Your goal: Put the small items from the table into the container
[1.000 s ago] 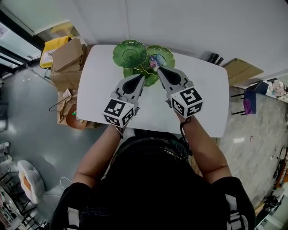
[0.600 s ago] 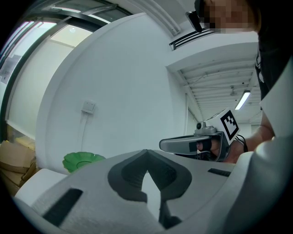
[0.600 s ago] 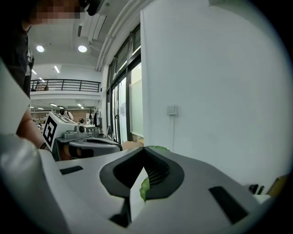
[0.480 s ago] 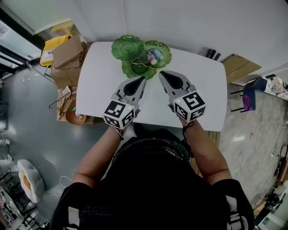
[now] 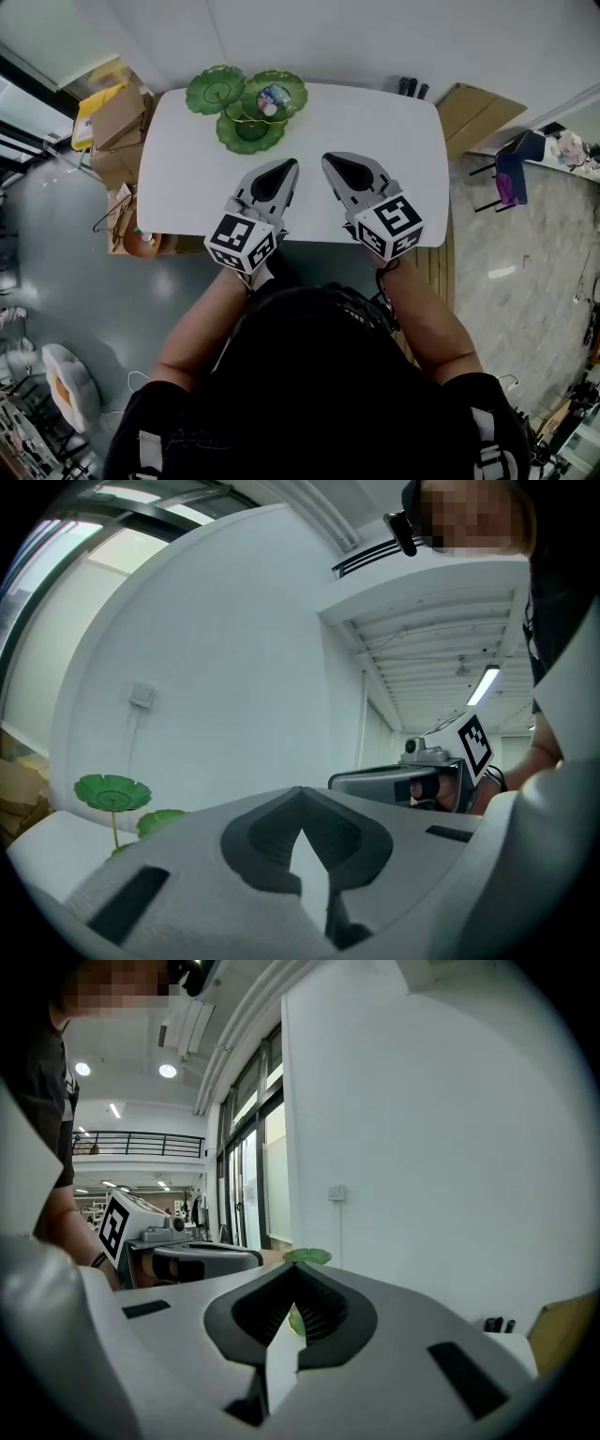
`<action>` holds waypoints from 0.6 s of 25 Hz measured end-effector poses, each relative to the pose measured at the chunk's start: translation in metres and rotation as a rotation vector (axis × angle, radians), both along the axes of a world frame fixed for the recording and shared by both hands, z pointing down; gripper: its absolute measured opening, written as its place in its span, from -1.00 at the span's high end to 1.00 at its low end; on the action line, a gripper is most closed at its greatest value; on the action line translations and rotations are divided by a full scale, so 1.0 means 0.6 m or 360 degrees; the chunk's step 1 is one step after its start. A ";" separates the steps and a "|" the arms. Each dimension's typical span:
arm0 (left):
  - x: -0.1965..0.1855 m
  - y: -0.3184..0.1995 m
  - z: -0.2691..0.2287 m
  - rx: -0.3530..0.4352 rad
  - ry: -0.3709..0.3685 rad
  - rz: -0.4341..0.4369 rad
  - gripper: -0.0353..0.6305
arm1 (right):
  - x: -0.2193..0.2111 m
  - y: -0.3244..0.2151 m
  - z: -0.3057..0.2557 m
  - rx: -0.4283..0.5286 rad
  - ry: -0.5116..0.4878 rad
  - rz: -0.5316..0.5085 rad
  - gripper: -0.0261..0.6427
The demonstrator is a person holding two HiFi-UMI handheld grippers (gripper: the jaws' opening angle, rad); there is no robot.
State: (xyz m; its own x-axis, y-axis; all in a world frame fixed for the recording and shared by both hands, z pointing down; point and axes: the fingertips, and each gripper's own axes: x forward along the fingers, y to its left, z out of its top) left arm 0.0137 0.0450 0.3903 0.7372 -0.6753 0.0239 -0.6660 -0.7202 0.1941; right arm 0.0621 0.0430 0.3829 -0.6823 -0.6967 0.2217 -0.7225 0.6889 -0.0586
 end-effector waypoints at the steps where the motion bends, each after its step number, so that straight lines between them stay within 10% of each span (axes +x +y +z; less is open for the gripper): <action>1: 0.025 0.018 -0.002 0.0003 -0.0001 0.0016 0.87 | 0.022 0.020 0.000 -0.0003 -0.0005 0.0002 0.88; 15: 0.253 0.240 0.018 -0.0013 -0.0045 0.0081 0.87 | 0.234 0.249 0.007 0.0001 -0.0027 0.0031 0.88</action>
